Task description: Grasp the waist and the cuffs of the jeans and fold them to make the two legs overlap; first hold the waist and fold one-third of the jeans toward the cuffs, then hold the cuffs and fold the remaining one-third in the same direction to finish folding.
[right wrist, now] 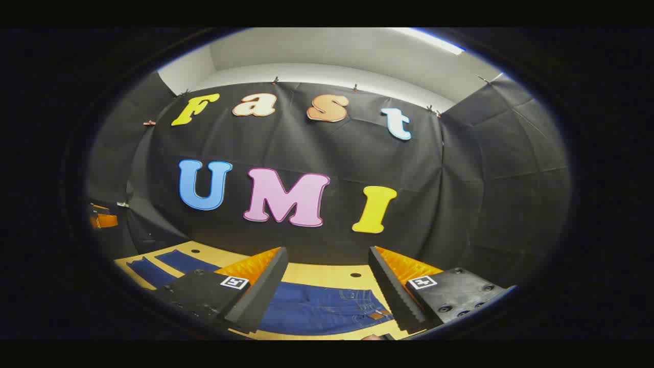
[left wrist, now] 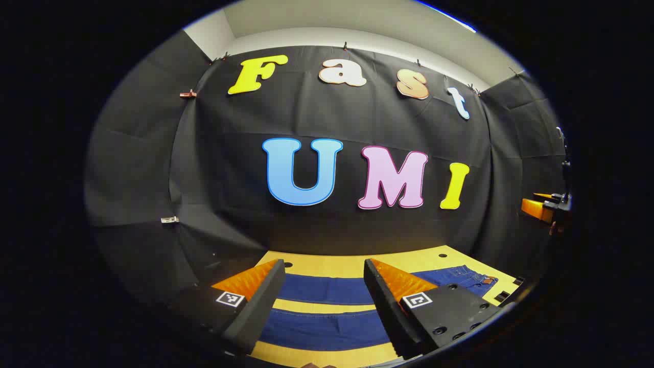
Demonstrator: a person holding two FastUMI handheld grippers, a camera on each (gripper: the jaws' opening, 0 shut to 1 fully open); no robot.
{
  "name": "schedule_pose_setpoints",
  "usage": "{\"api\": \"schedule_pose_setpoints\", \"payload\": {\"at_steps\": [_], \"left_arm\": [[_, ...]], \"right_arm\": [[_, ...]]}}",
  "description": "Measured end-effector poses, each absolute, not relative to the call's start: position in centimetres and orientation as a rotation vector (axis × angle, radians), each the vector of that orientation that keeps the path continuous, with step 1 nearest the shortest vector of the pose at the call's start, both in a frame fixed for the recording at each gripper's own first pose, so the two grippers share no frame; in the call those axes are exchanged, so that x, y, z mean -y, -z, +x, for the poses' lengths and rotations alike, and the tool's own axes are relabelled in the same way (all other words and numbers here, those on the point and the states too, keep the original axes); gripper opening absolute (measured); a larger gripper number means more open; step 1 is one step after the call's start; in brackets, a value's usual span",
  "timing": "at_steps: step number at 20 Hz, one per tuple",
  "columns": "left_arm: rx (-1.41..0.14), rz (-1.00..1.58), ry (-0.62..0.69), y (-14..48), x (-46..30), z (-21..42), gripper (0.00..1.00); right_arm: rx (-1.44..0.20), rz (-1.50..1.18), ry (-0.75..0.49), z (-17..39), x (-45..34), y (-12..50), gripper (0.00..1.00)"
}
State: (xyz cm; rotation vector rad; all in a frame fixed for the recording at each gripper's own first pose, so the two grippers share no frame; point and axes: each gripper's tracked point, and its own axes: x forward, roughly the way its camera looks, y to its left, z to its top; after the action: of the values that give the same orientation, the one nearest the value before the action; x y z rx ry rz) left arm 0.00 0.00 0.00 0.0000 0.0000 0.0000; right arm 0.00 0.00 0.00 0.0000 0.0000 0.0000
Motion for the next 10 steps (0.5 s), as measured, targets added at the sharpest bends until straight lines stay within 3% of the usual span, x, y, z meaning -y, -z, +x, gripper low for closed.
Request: {"api": "schedule_pose_setpoints", "payload": {"at_steps": [10], "left_arm": [[0.016, -0.003, 0.027, -0.8, 0.2, 0.7, 0.96]], "right_arm": [[0.044, -0.057, 0.029, 0.0, 1.1, -2.3, 0.97]]}}
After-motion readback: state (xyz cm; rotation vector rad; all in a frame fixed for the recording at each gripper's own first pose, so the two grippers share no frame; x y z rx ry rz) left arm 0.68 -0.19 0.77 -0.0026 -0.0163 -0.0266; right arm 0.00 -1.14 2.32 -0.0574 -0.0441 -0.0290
